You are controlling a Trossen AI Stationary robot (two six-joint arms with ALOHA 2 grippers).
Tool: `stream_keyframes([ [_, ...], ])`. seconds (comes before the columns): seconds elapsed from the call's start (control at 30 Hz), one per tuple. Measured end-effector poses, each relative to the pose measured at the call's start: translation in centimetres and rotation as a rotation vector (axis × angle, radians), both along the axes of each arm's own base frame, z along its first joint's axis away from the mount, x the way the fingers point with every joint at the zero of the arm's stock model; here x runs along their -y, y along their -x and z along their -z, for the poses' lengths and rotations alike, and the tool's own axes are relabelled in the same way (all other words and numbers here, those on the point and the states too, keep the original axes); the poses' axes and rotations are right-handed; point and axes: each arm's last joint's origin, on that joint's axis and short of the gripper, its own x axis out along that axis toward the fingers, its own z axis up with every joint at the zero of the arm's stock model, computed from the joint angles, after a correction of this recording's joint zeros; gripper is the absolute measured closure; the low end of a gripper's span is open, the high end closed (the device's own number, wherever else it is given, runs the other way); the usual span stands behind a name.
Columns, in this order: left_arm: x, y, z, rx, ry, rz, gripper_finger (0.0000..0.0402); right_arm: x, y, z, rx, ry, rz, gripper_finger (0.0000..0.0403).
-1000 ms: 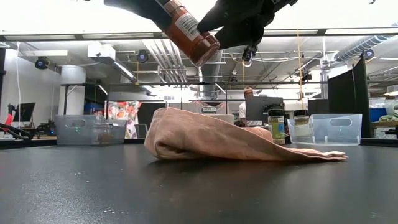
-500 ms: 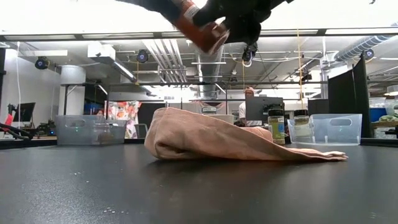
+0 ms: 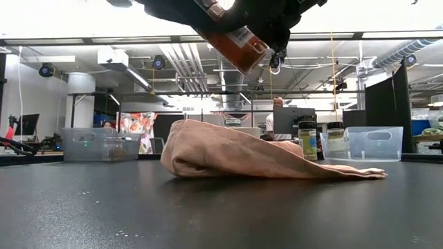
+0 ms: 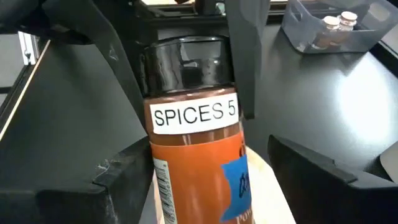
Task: Sort spices by type
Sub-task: Put the black brown spice bottle into the transparent bin
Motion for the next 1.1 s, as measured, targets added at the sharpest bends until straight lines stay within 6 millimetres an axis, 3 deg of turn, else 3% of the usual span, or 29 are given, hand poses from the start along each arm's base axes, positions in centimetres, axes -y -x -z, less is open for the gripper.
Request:
stream_keyframes([
  [0.37,0.0,-0.3,-0.8,0.029,-0.015,0.011,0.0205,0.0,0.1,0.2,-0.027,0.01,-0.003,0.0165],
  [0.77,0.0,-0.3,-1.1,0.028,-0.022,0.016,0.0204,0.1,0.4,0.6,-0.068,0.024,0.001,0.0187],
  [0.93,0.0,-0.3,-1.1,0.025,-0.02,0.022,0.0184,0.1,0.4,0.7,-0.075,0.031,-0.003,0.0241],
  [1.1,0.1,-0.3,-1.2,0.029,-0.018,0.029,0.0161,0.2,0.6,1.0,-0.104,0.042,0.001,0.0244],
])
